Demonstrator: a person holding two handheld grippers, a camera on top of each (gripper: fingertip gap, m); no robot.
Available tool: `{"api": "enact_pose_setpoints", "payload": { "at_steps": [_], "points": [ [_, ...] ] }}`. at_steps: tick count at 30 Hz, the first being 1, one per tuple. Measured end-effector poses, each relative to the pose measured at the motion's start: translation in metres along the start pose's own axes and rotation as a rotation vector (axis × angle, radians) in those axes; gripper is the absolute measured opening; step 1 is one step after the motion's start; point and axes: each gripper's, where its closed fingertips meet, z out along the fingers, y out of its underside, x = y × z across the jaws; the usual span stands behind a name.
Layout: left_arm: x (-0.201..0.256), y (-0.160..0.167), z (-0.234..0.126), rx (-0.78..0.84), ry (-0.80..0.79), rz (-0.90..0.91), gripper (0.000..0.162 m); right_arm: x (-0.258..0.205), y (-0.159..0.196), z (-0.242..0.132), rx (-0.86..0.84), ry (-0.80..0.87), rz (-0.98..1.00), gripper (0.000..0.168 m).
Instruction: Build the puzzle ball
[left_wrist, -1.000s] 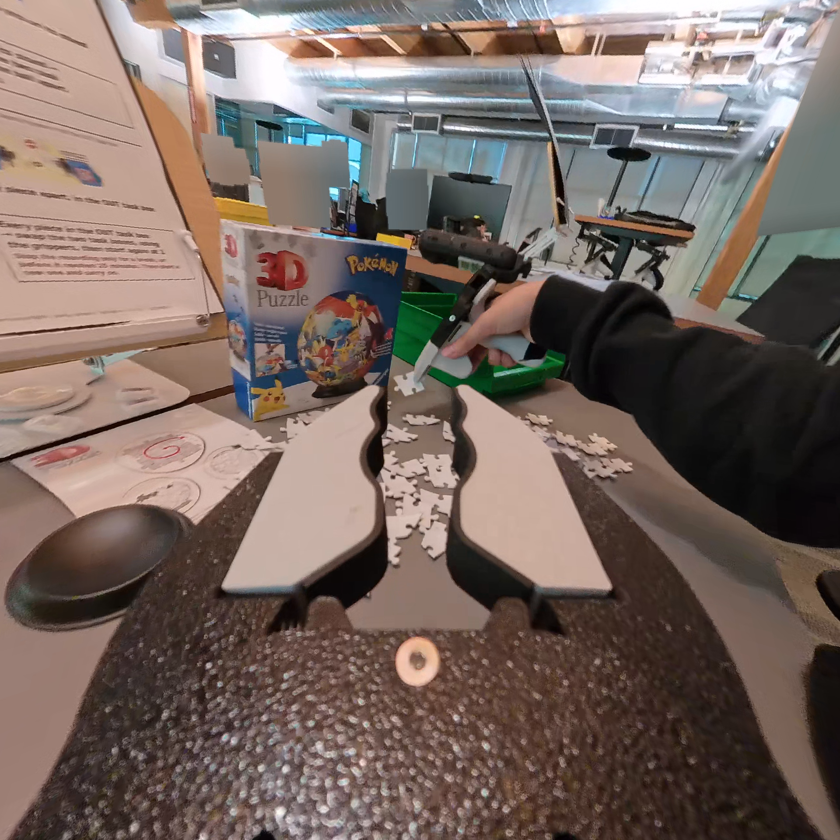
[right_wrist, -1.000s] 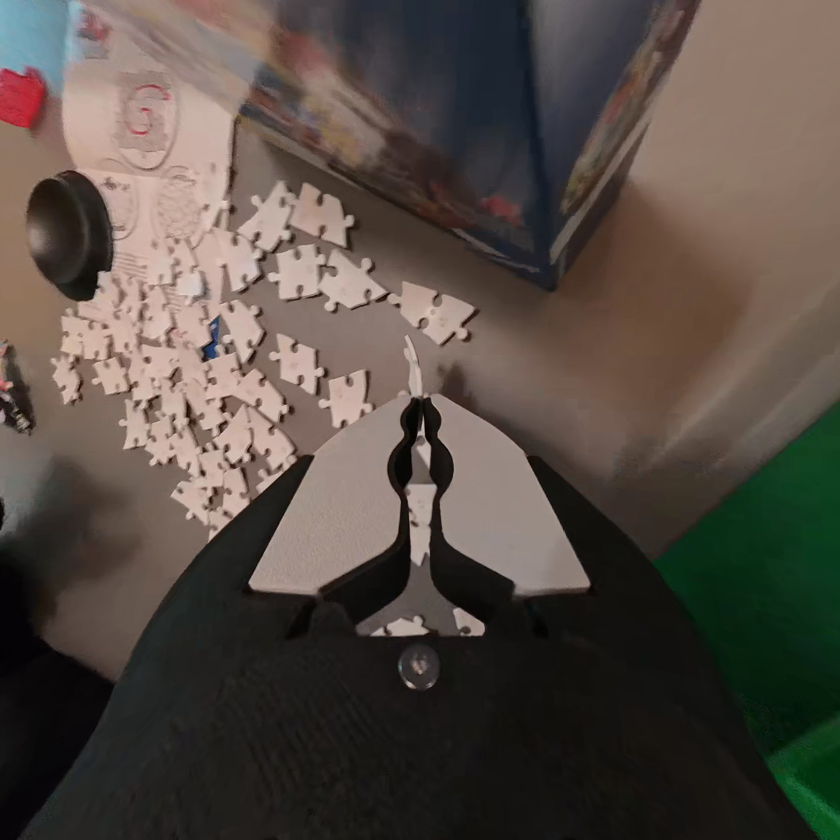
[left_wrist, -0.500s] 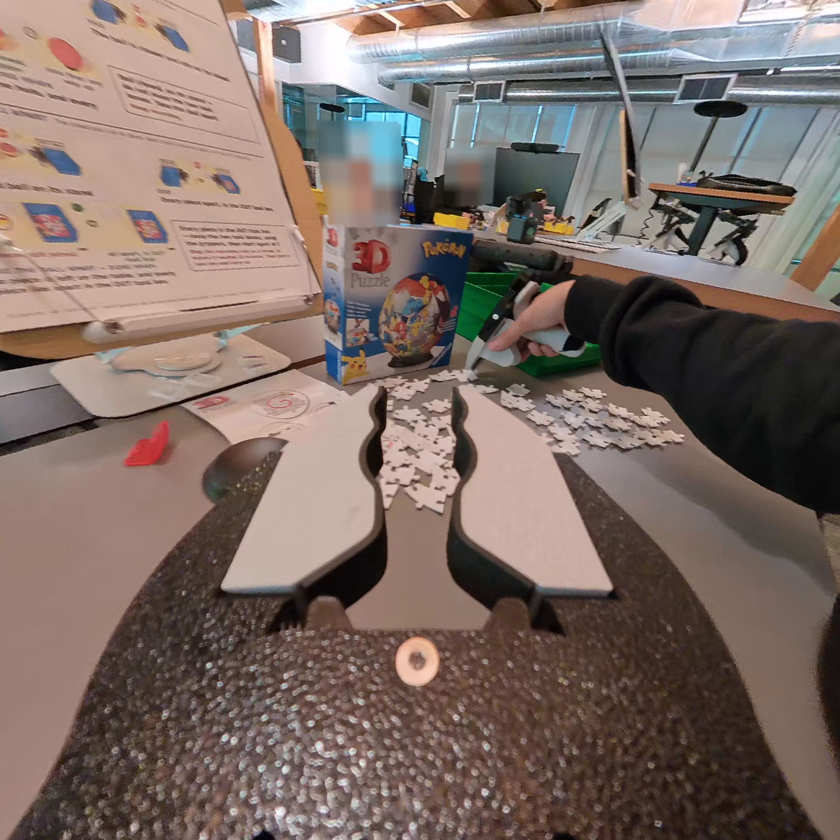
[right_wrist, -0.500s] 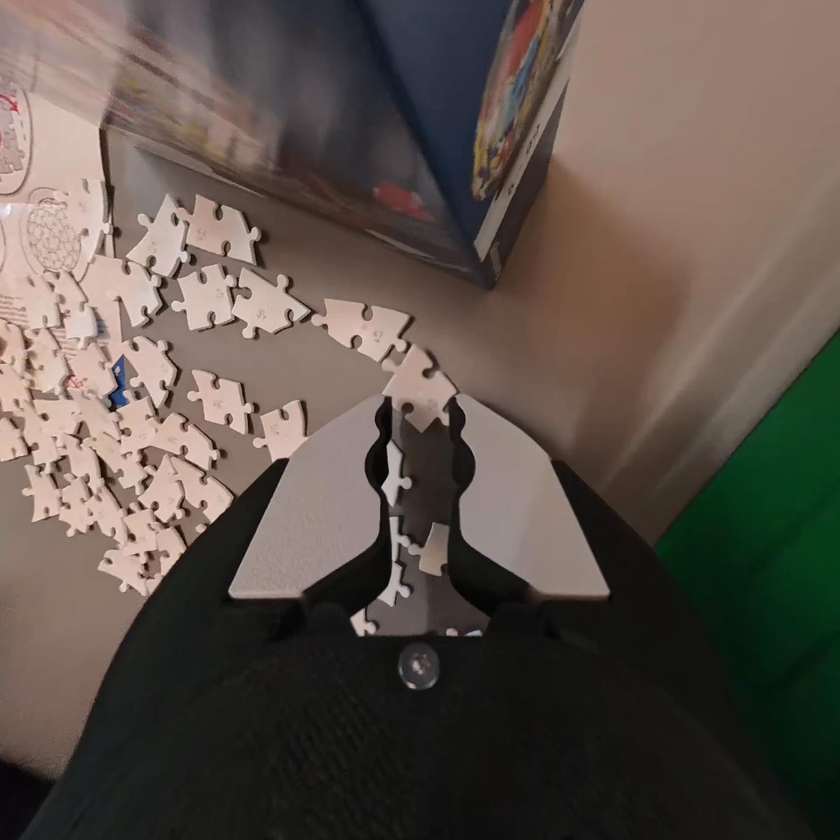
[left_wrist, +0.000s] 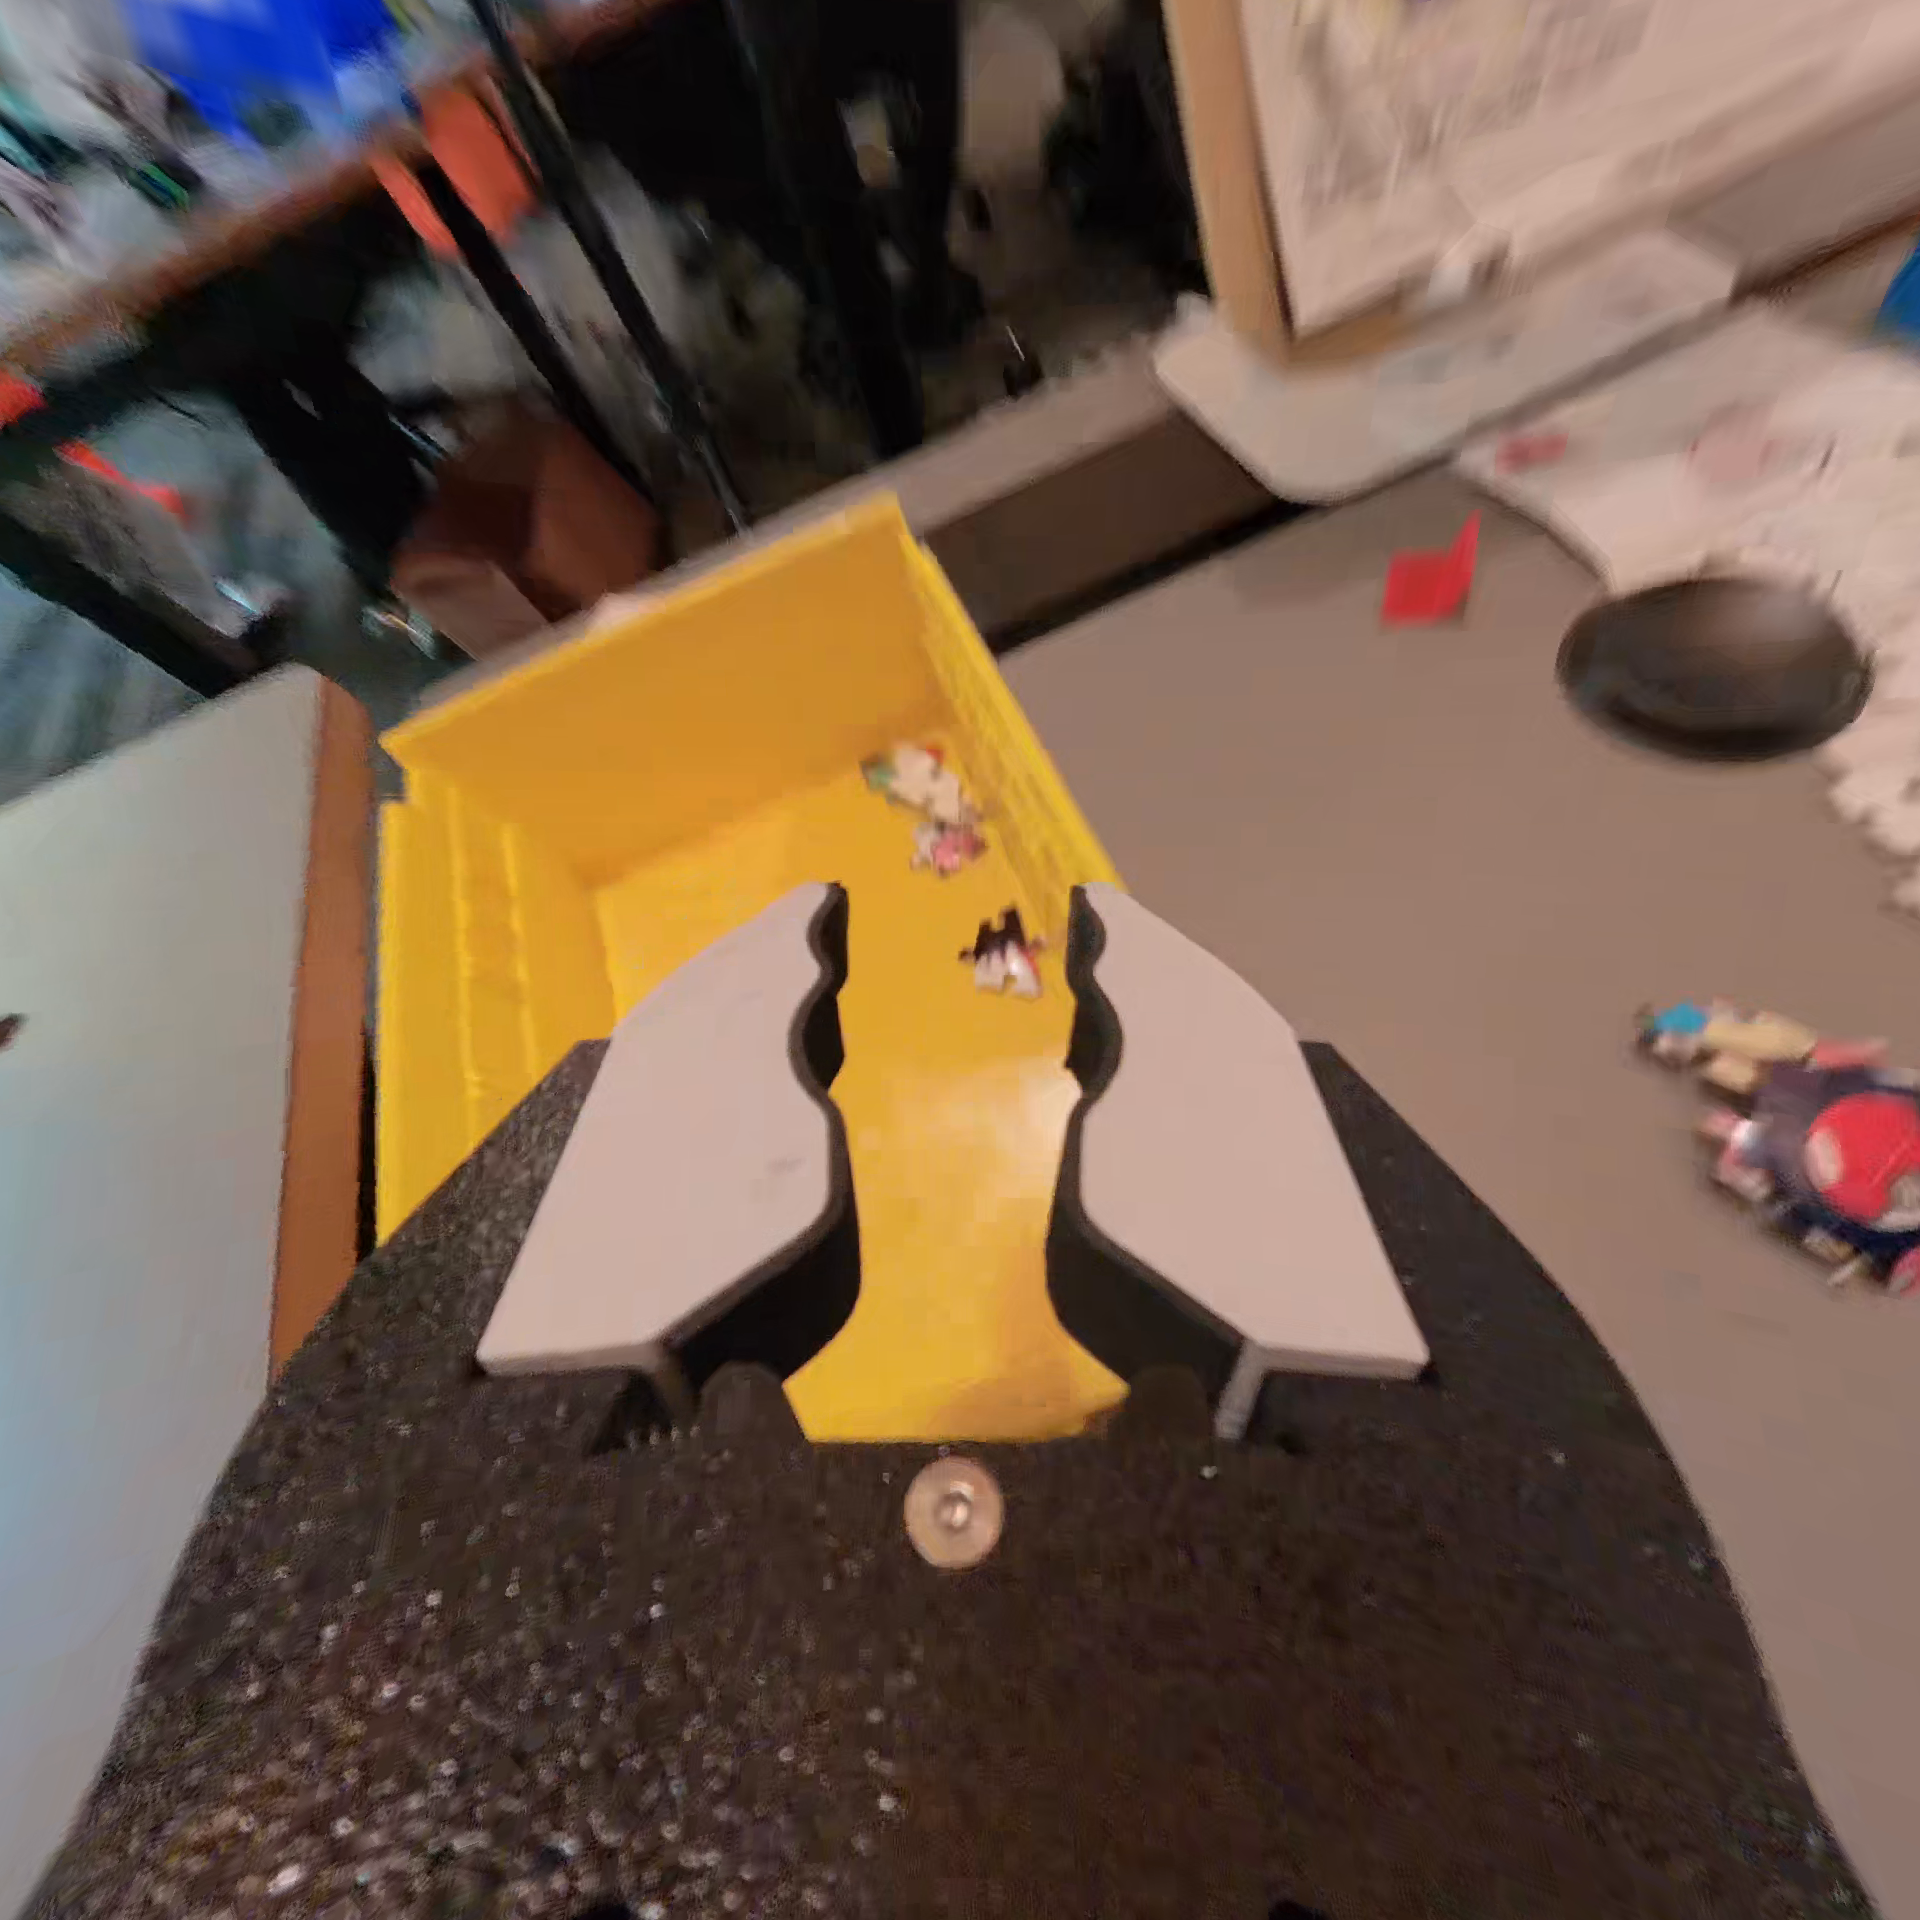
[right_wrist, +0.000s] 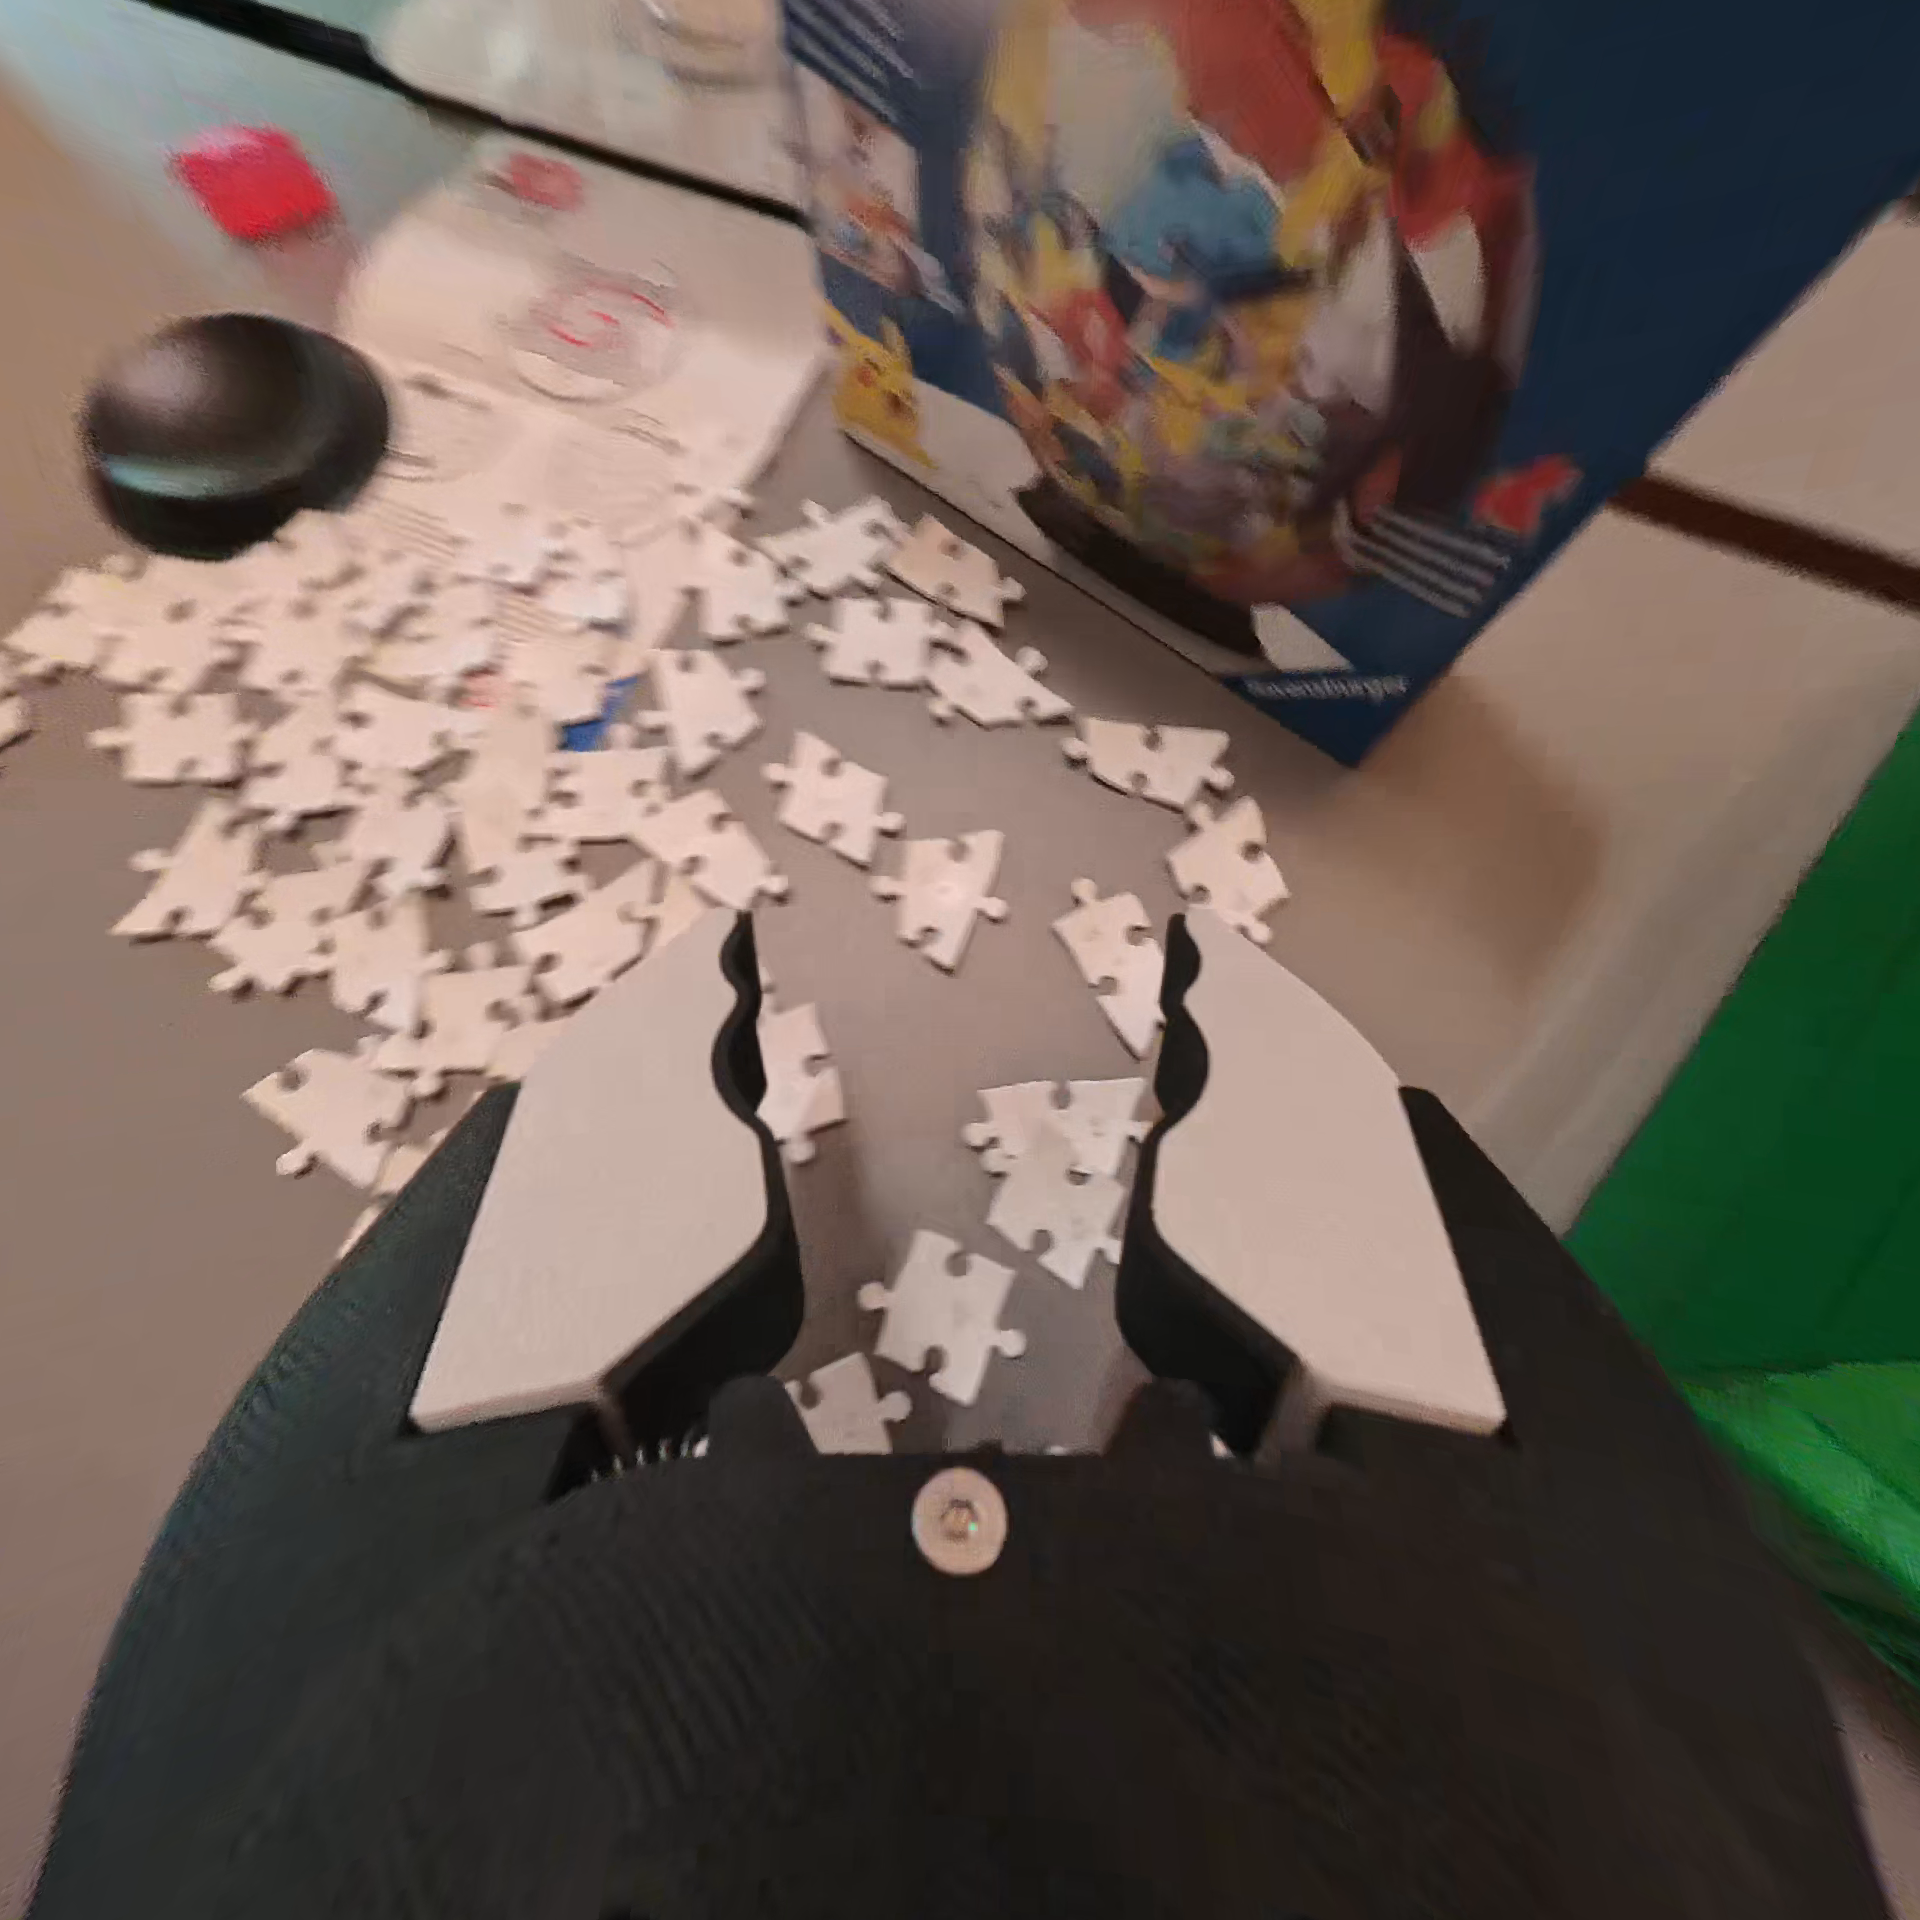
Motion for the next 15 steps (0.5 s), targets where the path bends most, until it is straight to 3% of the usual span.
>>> {"api": "enact_pose_setpoints", "payload": {
  "at_steps": [3, 7, 15],
  "points": [
    [-0.004, 0.033, 0.040, -0.208, 0.172, 0.092, 0.042, -0.036, -0.008, -0.024, 0.161, -0.021, -0.120, 0.082],
    [0.009, 0.058, 0.079, -0.356, 0.365, 0.243, 0.046, -0.071, -0.005, -0.041, 0.229, -0.068, -0.182, 0.082],
    [0.012, 0.083, 0.125, -0.536, 0.461, 0.245, 0.045, -0.090, -0.024, -0.048, 0.331, -0.095, -0.130, 0.079]
  ]
}}
